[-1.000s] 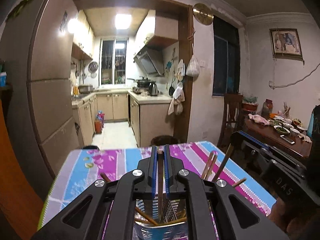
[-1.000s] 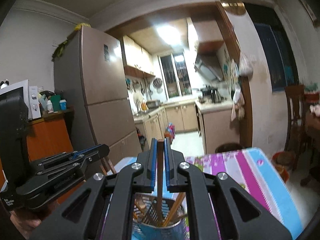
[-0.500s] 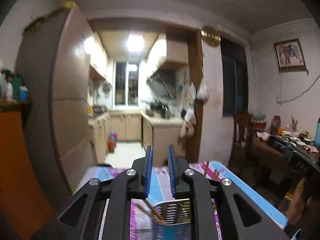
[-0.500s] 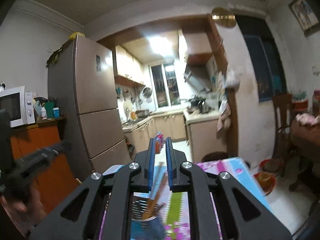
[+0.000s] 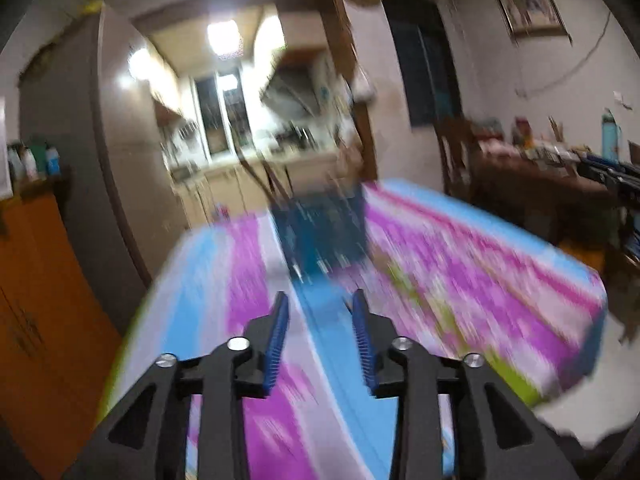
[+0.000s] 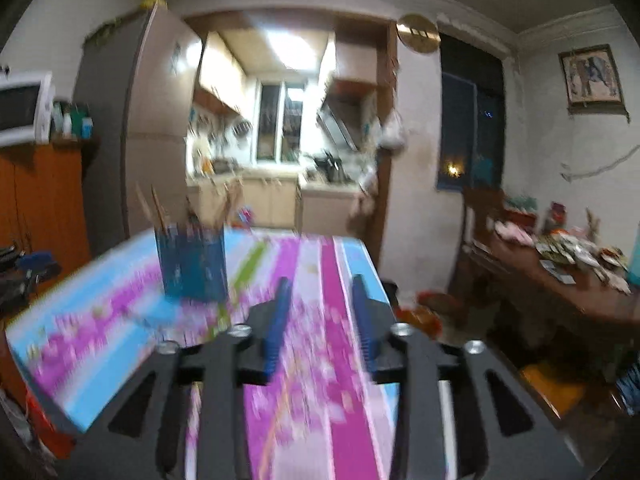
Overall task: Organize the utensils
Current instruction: 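Move both open tools back over the last loose chopsticks on the tablecloth, then close the left gripper on a wooden chopstick while the right gripper grasps another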
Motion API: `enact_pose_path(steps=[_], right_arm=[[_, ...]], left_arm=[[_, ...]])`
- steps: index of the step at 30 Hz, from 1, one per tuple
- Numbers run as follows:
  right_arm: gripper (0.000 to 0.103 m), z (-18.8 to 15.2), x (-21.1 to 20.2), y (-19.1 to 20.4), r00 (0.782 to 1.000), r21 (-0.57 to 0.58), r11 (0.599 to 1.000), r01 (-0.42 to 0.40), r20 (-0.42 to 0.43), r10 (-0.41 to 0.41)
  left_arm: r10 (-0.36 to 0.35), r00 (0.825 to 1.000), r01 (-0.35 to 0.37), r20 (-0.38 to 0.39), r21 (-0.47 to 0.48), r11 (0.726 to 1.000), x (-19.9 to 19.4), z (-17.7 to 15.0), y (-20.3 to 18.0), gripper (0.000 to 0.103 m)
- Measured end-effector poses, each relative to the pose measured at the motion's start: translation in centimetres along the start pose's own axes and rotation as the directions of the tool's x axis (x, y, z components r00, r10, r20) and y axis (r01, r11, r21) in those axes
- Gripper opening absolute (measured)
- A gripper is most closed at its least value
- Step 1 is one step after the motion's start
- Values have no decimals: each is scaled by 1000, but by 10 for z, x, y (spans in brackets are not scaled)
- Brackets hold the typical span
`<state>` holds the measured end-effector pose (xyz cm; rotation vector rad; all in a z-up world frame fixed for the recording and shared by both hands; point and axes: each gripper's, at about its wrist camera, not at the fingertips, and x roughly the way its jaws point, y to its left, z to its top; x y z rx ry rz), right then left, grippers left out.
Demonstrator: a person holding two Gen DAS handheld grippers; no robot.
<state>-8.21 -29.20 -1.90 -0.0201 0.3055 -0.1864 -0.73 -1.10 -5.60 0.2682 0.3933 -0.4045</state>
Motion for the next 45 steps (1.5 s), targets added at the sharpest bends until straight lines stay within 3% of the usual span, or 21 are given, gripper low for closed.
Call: enact_pose_path(steps=[2,5,7,10,14,19,23,28,45], right_arm=[[54,-23,-5,8,1000,-3,1000,7,-21,-7],[71,-63,-12,23,999,-13,1000,9,-44,-9],[73,-84,-12,34,998,0,1000,26,-56,-26],[72,-106,-12,46,997,42,999,18,-73,-15],[56,-119,-11,53,996,36,998,50,-74,-47],[39,-130,-4,54,994,54,998,44,-107,-38],[30,-133,2,57,992,38,999,35,-123,-30],[14,-136,16,54,985,45,999,21,-171,-13],[13,-148,17,47,994,32,999,-31,-101,34]], left_arm=[[-56,996,54,-66,-38,998,-1,-34,-17,42],[-37,996,39,-76,22,999,-3,-65,-46,46],[-31,996,37,-79,77,996,-2,-79,-64,50],[-28,996,35,-82,82,996,1,-92,-78,59],[3,995,5,-95,79,997,12,-99,-82,59],[50,997,-47,-51,65,997,15,-103,-83,58],[52,998,-50,-39,59,997,15,-104,-83,49],[49,998,-47,-30,51,998,16,-105,-83,46],[51,996,-51,73,-1,999,14,-118,-82,46]])
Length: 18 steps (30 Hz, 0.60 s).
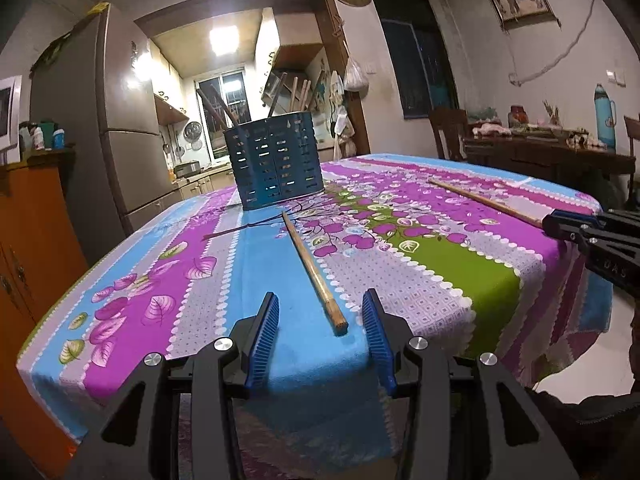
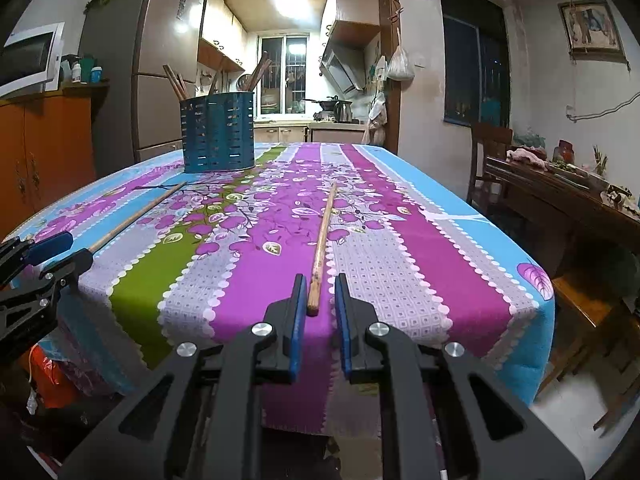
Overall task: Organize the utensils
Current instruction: 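Close the left gripper on a wooden chopstick while the right gripper grasps another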
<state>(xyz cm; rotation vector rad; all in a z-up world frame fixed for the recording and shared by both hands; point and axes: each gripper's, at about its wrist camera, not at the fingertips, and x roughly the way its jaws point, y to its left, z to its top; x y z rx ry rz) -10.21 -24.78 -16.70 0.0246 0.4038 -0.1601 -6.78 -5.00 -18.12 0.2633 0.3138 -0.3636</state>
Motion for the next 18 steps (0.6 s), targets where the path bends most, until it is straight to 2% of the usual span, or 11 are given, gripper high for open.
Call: enact_pose_path(steps=[4,7,9,11,14,18], right_arm=[[11,-1,0,-1,1000,16,1000,-10,8,10],[5,-2,-2,1,1000,15,1000,-14,10,13],[5,-3,-3,1,1000,20,1000,-5,10,4],[5,-2,-2,-1,1000,38,999,-13,4,13],[5,0,-1,-2,1000,48,999,-17,-7,17],[5,4,1,-1,999,60,998,-19,-24,21]], left_arm=[[-25,999,26,31,-30,999,-1,-6,4,45],[-62,997,63,41,-25,998,-2,-7,3,30],[-78,996,78,46,-8,997,-4,-7,-1,20],[-87,995,88,49,-7,996,-4,-7,-1,20],[-91,995,92,46,-26,995,-2,-7,5,13],[-90,995,91,42,-30,995,-2,-8,10,11]])
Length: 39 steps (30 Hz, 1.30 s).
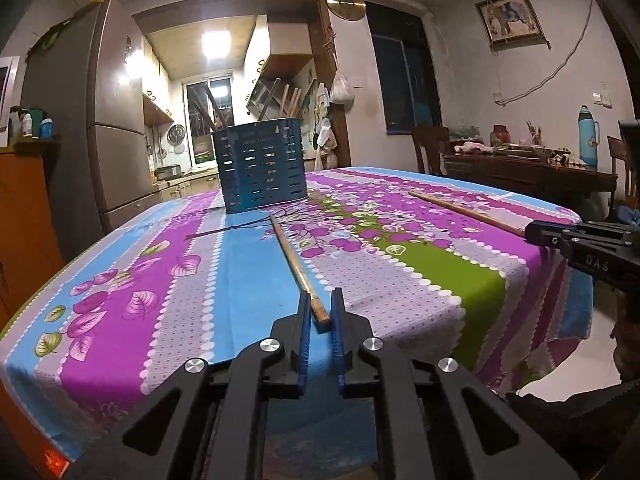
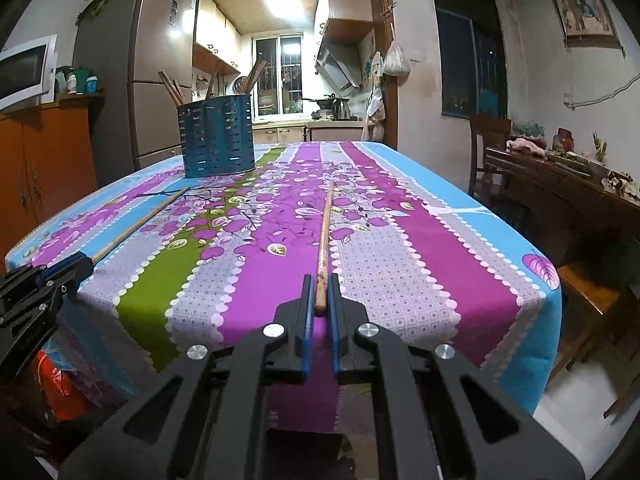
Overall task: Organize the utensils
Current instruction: 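Close the left gripper on a wooden chopstick while the right gripper grasps another, then lift both chopsticks upright and lower them into the blue holder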
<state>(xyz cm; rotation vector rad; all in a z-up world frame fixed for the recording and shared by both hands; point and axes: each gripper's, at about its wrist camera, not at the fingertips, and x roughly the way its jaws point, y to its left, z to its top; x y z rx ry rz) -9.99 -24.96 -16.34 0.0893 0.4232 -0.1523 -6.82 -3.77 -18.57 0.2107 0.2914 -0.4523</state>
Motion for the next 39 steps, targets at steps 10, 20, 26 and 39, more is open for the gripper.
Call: enact_pose_path(steps=[10,20,26,39], right_arm=[[5,12,-5,6,1000,-5,1000,4,-5,-4],[5,40,-13,14,999,-40,999,-15,42,17],[5,57,-15,20,997,-71,997,-39,56,43],[5,107,-14,33,989,-117,990,-76,120,90]], left_arm=[[40,999,-40,-29,-20,999,-7,11,22,8],[101,994,-104,-41,-58,993,-16,37,46,8],[134,990,-136,-37,-52,989,-22,56,61,8],[138,990,-141,-37,-70,988,-30,112,97,8]])
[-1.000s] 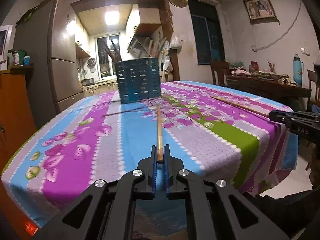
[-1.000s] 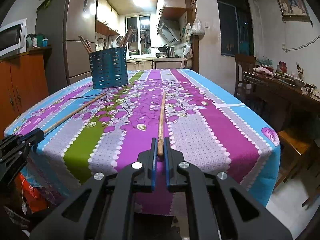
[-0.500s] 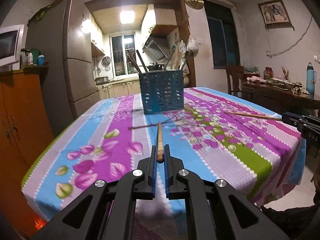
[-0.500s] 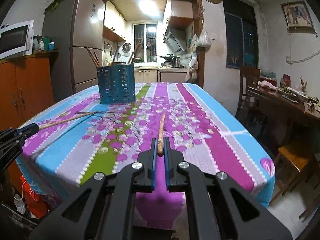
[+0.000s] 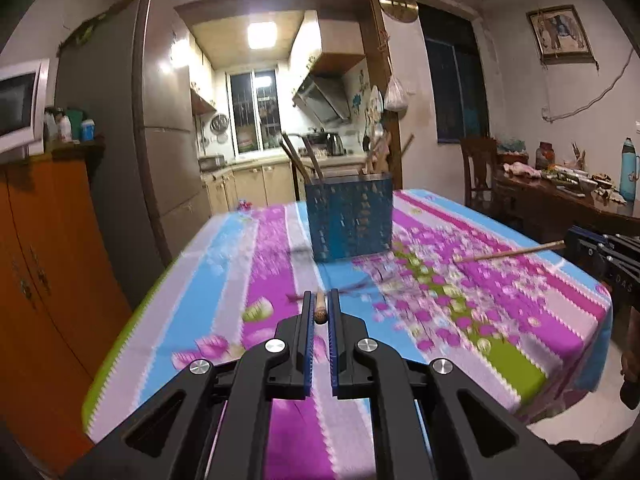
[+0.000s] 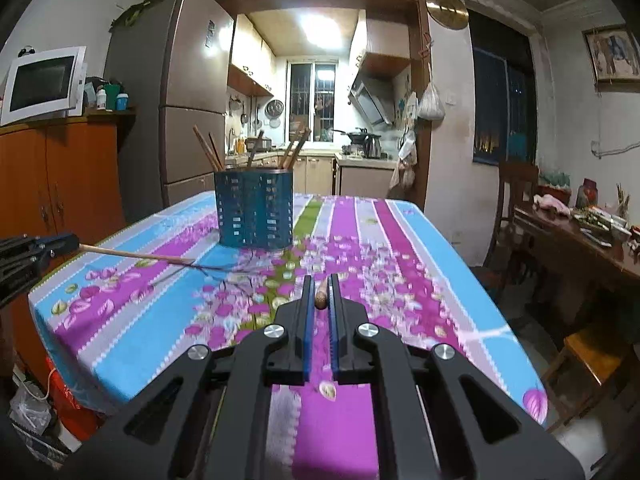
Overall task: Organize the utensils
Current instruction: 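Lift both chopsticks upright and lower them into the blue holder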
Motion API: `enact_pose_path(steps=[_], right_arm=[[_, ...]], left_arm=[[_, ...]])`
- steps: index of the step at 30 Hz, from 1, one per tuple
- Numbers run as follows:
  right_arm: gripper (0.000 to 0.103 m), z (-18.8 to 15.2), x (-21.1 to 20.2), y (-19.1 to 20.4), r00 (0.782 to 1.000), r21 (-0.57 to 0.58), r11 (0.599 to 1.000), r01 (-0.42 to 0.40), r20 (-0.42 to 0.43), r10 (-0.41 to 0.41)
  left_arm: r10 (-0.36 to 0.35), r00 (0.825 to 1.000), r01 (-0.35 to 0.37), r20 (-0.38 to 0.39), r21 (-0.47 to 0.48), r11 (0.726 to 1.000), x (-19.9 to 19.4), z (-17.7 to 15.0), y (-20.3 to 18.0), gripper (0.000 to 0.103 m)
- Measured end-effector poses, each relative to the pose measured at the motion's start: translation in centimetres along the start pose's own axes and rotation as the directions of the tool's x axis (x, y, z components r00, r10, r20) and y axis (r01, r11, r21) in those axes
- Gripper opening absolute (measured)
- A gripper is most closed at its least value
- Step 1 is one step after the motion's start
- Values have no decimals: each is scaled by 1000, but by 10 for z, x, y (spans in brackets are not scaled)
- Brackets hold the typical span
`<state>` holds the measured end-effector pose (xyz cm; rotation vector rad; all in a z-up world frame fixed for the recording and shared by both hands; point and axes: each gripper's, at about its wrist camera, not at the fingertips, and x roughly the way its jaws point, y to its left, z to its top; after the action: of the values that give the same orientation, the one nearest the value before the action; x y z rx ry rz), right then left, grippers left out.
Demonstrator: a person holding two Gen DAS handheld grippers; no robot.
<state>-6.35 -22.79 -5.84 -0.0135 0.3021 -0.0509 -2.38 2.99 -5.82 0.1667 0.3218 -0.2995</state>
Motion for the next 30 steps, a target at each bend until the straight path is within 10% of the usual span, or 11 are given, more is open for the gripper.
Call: enact_pose_path(steps=[15,30], right_arm=[[5,72,16,-3,992,-10,995,-100,77,100],[5,123,42,5,979,47,978,-203,23,202]], left_arm=[[-40,992,43,123,-22,999,2,84,24,8],[-167,986,168,14,-72,983,46,138,28,8]])
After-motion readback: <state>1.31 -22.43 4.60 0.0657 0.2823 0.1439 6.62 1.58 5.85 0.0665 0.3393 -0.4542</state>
